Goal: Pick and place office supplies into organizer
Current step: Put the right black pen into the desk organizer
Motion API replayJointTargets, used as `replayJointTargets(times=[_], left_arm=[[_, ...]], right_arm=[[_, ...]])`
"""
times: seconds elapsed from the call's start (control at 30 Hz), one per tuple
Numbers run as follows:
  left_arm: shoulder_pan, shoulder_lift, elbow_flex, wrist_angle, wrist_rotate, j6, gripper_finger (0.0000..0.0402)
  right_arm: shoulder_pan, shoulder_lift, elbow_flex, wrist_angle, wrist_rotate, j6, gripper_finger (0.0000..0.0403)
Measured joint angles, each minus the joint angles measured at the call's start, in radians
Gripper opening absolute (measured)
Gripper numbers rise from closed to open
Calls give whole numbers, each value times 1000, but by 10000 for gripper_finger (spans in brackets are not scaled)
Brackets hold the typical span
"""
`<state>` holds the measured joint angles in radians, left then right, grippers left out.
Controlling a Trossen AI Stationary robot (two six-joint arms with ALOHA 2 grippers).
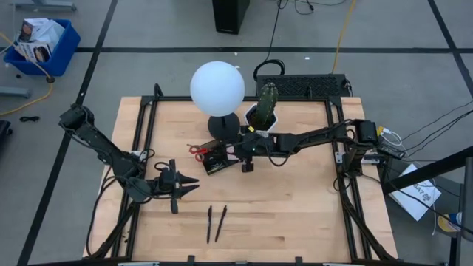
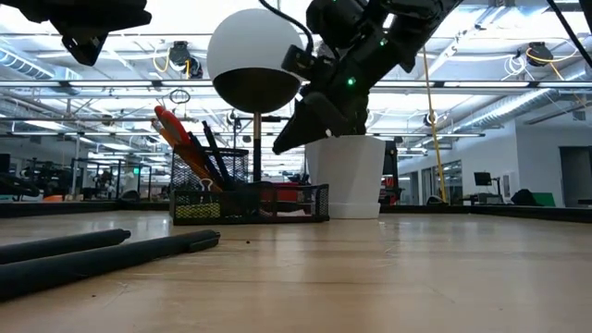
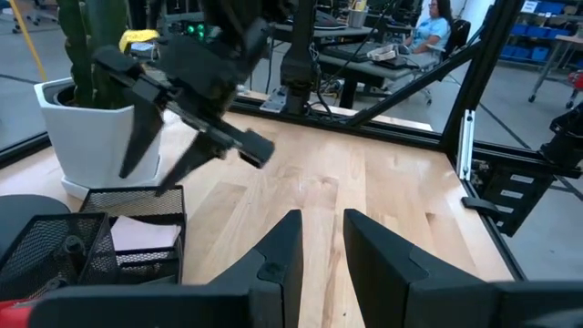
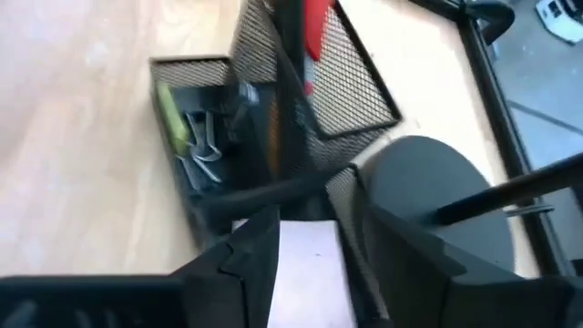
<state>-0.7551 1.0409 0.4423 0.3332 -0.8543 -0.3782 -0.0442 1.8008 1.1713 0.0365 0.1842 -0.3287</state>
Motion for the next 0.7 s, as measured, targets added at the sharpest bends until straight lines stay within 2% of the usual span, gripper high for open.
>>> replayJointTargets(times=[0.23,0.3,0.47,0.7], left_arm=[[0,0,0,0,0,6,88],[0,0,0,0,0,6,88],[1,0,0,1,0,5,88],[12,0,0,1,0,9,88]], right_arm=[[127,0,0,-6,-6,58,146],[165,0,0,11,-61,82,146],[240,15,0,121,-292,161,146],[312,64,-1,122,-316,52,146]])
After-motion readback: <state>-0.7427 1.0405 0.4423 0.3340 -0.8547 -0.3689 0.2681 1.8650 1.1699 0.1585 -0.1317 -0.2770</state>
